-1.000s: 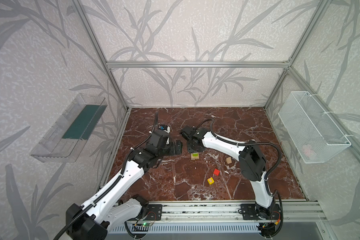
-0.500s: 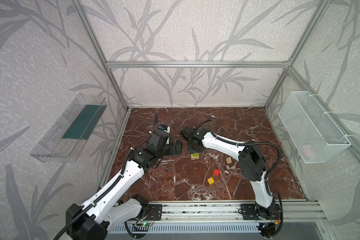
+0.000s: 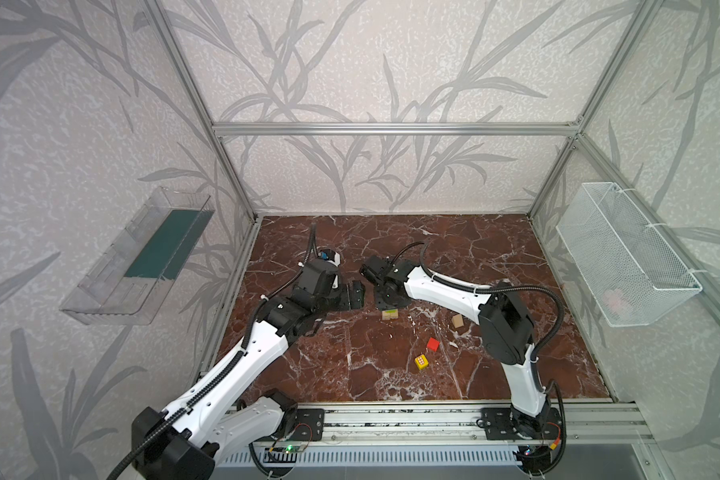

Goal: Build the wood block tower
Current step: 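Open the right gripper, release the long block and withdraw toward the yellow cube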

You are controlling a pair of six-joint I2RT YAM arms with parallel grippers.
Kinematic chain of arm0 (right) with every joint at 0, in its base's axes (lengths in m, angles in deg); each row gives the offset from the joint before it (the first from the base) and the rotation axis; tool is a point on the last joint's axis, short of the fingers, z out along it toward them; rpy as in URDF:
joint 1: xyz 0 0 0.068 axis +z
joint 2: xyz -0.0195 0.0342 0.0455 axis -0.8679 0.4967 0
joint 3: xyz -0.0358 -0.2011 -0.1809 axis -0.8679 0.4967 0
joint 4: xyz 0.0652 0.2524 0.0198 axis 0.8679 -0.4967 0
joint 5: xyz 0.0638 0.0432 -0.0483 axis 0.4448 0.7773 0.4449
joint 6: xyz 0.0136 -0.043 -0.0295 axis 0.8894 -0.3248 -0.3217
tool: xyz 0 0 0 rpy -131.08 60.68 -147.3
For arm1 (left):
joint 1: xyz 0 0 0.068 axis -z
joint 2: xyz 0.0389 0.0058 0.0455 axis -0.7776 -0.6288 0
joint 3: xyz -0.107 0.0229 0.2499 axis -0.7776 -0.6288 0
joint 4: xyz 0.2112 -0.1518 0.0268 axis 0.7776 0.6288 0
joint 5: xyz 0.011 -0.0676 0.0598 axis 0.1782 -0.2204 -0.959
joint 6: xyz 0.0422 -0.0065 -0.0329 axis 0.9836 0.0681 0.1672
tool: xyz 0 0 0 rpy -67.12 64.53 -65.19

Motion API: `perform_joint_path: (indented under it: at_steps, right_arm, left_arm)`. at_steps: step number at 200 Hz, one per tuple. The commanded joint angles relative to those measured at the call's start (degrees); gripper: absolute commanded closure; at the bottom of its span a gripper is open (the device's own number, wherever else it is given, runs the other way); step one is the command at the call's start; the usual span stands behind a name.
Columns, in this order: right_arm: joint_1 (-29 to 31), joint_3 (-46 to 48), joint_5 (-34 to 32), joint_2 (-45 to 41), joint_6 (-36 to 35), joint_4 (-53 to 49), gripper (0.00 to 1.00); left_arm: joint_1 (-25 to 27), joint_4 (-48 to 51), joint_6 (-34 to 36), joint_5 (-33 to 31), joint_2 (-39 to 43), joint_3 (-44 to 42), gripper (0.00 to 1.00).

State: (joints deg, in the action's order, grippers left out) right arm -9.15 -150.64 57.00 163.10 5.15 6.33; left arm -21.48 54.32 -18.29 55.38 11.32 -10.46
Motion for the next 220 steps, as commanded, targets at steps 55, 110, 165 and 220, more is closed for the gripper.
perform_joint_path:
  at_steps: [55, 110, 165, 220]
  right_arm:
    - [0.4, 0.8, 0.4, -3.8, 0.7, 0.1, 0.59]
    - [0.3, 2.5, 0.1, -5.9, 0.7, 0.9, 0.56]
    - [-1.3, 9.0, 3.7, -13.2, -0.7, 4.9, 0.43]
    - [-3.6, 22.2, 9.1, -25.1, -6.0, 11.0, 0.31]
  left_arm:
    - [-0.3, -0.1, -0.2, -0.5, 0.3, -0.6, 0.0]
    - [-0.3, 0.0, -0.2, -0.6, 0.1, -0.6, 0.01]
    - [-0.3, 0.7, -1.0, -1.8, 1.1, -0.1, 0.01]
    - [1.1, 3.2, -5.9, -2.8, 0.7, -0.4, 0.01]
